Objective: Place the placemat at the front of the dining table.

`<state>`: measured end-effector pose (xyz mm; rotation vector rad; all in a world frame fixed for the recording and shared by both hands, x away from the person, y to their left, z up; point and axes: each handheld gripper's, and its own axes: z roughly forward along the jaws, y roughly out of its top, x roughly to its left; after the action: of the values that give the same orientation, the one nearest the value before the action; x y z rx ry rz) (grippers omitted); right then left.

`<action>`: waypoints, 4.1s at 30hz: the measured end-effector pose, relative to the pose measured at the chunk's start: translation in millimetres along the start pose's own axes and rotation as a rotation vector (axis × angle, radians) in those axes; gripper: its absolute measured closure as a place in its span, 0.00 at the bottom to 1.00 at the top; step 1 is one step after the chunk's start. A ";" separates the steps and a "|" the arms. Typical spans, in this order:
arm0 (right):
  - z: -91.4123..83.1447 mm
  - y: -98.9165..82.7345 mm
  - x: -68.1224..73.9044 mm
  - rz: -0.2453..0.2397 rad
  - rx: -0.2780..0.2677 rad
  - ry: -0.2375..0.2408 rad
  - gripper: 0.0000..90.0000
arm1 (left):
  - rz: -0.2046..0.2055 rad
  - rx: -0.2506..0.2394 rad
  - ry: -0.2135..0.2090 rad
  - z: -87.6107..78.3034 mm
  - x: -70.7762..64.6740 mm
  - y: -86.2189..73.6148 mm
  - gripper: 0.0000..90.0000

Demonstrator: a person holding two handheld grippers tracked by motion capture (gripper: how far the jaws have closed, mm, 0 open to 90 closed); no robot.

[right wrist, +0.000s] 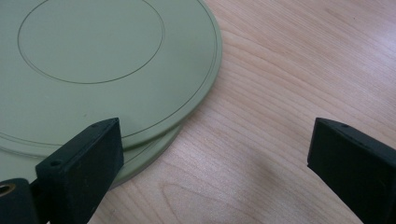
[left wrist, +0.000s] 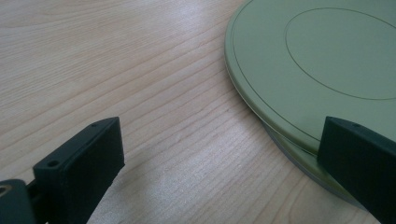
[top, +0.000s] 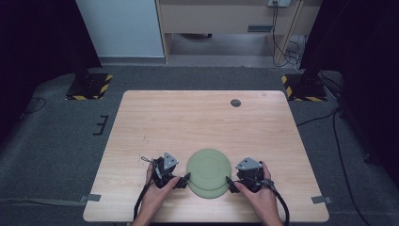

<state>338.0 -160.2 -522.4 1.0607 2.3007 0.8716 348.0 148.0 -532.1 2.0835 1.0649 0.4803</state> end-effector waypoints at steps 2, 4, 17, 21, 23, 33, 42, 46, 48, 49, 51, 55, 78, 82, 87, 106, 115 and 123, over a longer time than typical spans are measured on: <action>0.2 0.2 0.0 0.002 0.000 -0.003 0.04 | 0.001 0.000 0.002 0.3 0.0 0.3 0.00; 0.7 0.4 -0.5 0.003 -0.001 -0.005 0.04 | -0.002 -0.001 0.004 0.9 0.2 0.5 0.00; 3.5 2.0 -2.7 0.020 -0.005 -0.020 0.04 | -0.003 -0.005 0.012 3.2 0.9 2.4 0.00; 4.3 2.4 -3.4 0.022 -0.006 -0.024 0.04 | -0.004 -0.006 0.014 3.7 1.2 2.8 0.00; 4.7 2.6 -3.8 0.023 -0.007 -0.025 0.04 | -0.005 -0.006 0.013 4.3 1.7 3.3 0.00; 6.7 3.4 -5.8 0.033 -0.008 -0.024 0.04 | -0.009 -0.004 0.015 6.2 3.2 5.0 0.00; 8.4 4.5 -7.5 0.038 -0.010 -0.027 0.04 | -0.013 -0.004 0.015 7.4 4.5 6.1 0.00; 9.6 5.0 -8.5 0.042 -0.014 -0.029 0.04 | -0.014 -0.004 0.017 8.0 5.1 6.6 0.00; 10.0 5.2 -8.6 0.046 -0.014 -0.032 0.04 | -0.014 -0.004 0.019 8.3 5.3 6.9 0.00; 10.1 5.2 -8.7 0.045 -0.014 -0.032 0.04 | -0.015 -0.003 0.020 8.4 5.4 7.0 0.00; 10.2 5.4 -8.6 0.048 -0.013 -0.033 0.04 | -0.016 -0.004 0.020 8.5 5.4 7.0 0.00; 10.7 5.6 -8.9 0.050 -0.015 -0.034 0.04 | -0.017 -0.003 0.023 8.9 5.6 7.6 0.00; 6.7 4.8 -3.9 0.025 -0.016 -0.034 0.07 | -0.017 -0.002 0.030 6.2 3.3 6.8 0.02; 4.6 4.7 -2.5 0.021 -0.022 -0.020 0.07 | -0.009 -0.001 0.027 5.1 0.9 6.6 0.02; 8.0 5.0 -1.6 0.022 -0.019 -0.024 0.06 | -0.006 0.003 0.033 7.6 0.1 6.9 0.01; 10.5 7.3 -4.8 0.037 -0.016 -0.027 0.06 | -0.013 -0.002 0.047 9.5 1.6 8.3 0.02; -0.1 12.8 -21.3 0.006 0.055 0.017 0.05 | -0.014 0.002 0.042 7.4 2.8 6.9 0.02; 1.6 34.4 -38.7 -0.012 0.095 0.030 0.07 | -0.008 0.003 0.037 6.6 3.0 6.6 0.03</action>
<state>379.3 -172.9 -493.8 1.0790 2.3922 0.7848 357.3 144.9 -531.5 2.0799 1.0957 0.5154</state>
